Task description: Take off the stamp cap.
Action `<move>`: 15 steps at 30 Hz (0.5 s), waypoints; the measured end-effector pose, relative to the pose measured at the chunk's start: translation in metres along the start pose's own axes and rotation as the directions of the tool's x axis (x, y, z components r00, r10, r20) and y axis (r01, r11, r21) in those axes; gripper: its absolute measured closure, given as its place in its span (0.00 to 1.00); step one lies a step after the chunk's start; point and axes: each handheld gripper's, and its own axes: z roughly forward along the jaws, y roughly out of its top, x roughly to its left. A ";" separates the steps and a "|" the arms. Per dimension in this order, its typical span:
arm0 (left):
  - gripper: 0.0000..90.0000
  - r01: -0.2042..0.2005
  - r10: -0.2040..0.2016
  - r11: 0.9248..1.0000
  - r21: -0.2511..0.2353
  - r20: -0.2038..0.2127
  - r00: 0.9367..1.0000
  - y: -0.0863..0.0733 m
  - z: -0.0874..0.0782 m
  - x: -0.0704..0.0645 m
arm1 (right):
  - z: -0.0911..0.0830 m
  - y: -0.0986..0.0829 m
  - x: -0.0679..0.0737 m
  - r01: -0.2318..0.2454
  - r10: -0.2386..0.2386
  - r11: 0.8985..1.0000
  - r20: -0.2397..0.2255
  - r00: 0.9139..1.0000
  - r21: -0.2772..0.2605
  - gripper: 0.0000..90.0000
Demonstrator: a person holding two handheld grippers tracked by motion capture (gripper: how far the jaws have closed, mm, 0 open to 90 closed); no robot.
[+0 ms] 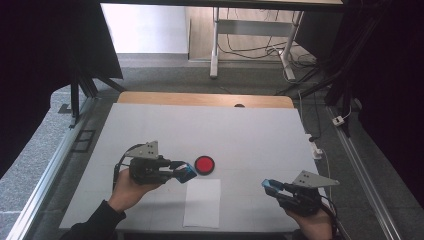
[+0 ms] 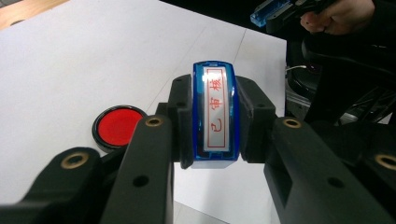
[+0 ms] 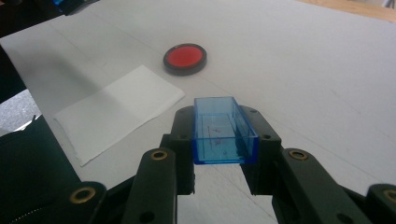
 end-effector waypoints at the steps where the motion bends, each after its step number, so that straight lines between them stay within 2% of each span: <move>1: 0.78 0.001 -0.001 1.000 0.001 0.000 1.000 0.000 0.000 0.000 | -0.001 -0.001 -0.001 -0.005 0.005 1.000 0.004 1.000 0.001 0.77; 9: 0.78 0.003 -0.003 1.000 0.008 -0.007 1.000 0.000 0.001 0.000 | -0.009 -0.011 -0.004 -0.033 0.032 0.999 0.029 0.999 0.026 0.77; 15: 0.78 0.007 -0.006 1.000 0.009 -0.013 1.000 0.000 0.000 0.001 | -0.011 -0.017 -0.005 -0.039 0.037 0.998 0.027 0.999 0.047 0.77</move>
